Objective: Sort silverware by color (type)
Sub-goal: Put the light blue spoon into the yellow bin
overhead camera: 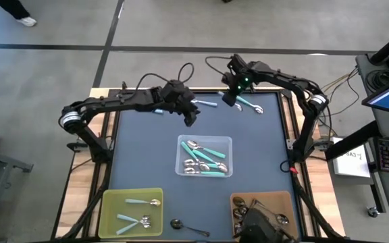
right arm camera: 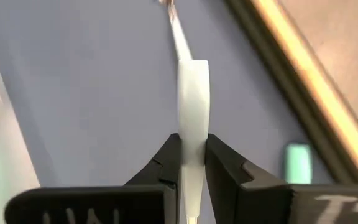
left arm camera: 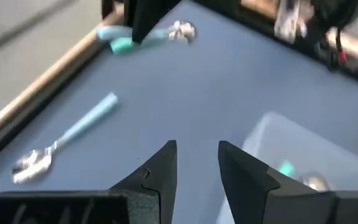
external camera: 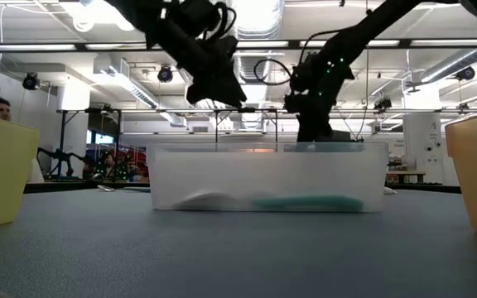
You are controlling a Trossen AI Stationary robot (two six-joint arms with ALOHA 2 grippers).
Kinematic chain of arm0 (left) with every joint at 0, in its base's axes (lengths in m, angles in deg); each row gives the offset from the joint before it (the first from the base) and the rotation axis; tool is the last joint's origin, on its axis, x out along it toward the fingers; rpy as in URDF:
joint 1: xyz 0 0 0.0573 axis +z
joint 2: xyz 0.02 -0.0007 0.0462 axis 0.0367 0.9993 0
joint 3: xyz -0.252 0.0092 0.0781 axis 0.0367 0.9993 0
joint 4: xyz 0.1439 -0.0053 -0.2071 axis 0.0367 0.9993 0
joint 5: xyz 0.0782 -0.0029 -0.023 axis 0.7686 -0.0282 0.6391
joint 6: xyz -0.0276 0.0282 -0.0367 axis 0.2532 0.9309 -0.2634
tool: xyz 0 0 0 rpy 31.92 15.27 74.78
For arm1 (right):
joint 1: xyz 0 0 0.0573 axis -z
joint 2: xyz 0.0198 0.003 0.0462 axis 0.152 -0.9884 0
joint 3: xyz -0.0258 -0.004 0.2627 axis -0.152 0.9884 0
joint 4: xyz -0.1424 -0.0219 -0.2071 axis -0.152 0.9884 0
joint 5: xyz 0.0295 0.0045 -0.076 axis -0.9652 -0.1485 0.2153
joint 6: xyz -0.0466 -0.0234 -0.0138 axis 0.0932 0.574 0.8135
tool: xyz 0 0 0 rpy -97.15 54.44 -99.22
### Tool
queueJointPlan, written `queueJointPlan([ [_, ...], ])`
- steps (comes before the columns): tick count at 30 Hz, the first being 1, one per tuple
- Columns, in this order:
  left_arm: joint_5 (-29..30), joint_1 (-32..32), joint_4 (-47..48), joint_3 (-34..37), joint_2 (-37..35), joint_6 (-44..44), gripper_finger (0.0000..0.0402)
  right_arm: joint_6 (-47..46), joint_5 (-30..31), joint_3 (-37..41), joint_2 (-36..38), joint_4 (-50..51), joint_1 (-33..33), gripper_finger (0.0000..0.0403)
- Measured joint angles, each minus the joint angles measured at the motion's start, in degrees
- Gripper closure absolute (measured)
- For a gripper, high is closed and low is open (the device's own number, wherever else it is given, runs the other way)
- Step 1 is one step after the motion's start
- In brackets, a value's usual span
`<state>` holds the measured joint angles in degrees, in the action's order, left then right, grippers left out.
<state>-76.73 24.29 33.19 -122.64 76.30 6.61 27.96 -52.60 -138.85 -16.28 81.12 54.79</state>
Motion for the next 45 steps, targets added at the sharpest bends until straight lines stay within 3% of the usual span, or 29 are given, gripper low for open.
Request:
queueJointPlan([
  [3,2.0,0.0,-16.2,5.9,0.0,-2.6,0.0302,-1.5,-0.8,-0.1,1.5,-6.0,-1.2,0.0367],
  [7,11.5,0.0,-37.4,14.1,0.0,-6.7,0.0302,-3.3,-1.2,-0.1,2.7,-13.3,-2.7,0.0367],
  [12,24.1,0.0,-52.0,19.5,0.0,-8.5,0.0302,-1.9,-0.5,-0.1,2.9,-22.5,-5.5,0.0367],
  [17,25.7,0.2,-52.7,19.2,0.0,-7.9,0.0302,-0.9,-0.1,-0.1,2.9,-31.5,-8.3,0.0367],
  [20,25.7,0.3,-52.2,18.6,-0.2,-6.4,0.0302,-0.8,3.1,-0.1,2.9,-35.7,-9.7,0.0367],
  [45,33.0,1.8,-51.8,18.1,-2.6,-3.8,0.0302,2.6,5.9,-0.4,3.0,-40.2,-13.9,0.0367],
])
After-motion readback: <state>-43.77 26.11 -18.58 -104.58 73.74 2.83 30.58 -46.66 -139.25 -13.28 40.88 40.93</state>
